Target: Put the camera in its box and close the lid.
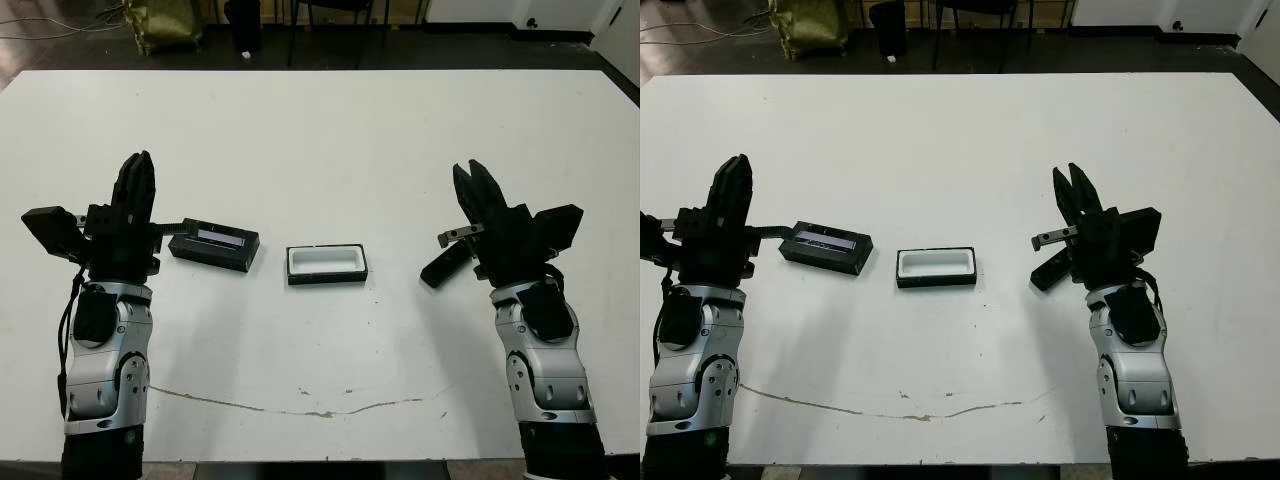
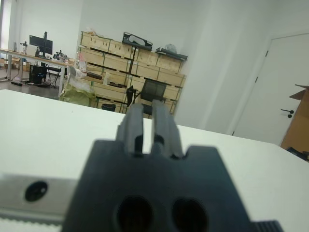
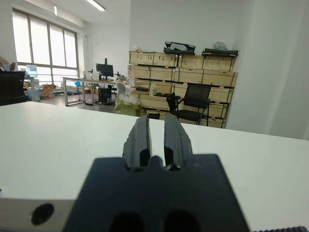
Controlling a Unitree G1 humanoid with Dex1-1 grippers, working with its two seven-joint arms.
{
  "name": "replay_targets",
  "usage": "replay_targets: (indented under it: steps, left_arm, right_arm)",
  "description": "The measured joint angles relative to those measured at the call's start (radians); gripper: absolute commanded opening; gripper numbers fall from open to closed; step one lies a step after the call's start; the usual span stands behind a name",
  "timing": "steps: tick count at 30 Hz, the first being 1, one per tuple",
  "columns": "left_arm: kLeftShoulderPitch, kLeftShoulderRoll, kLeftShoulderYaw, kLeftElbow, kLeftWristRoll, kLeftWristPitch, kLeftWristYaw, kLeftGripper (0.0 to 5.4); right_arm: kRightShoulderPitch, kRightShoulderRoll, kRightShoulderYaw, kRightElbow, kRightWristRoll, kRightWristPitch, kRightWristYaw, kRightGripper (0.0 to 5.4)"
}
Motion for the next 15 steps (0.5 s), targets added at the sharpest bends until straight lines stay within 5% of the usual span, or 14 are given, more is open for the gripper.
replay_targets:
  steps: [15]
  left_arm:
    - [0.001, -0.005, -0.011, -0.003, 0.006, 0.003, 0.012, 0.01]
  right_arm:
    - [0.0, -0.011, -0.003, -0.014, 0.002, 0.019, 0.002, 0.0]
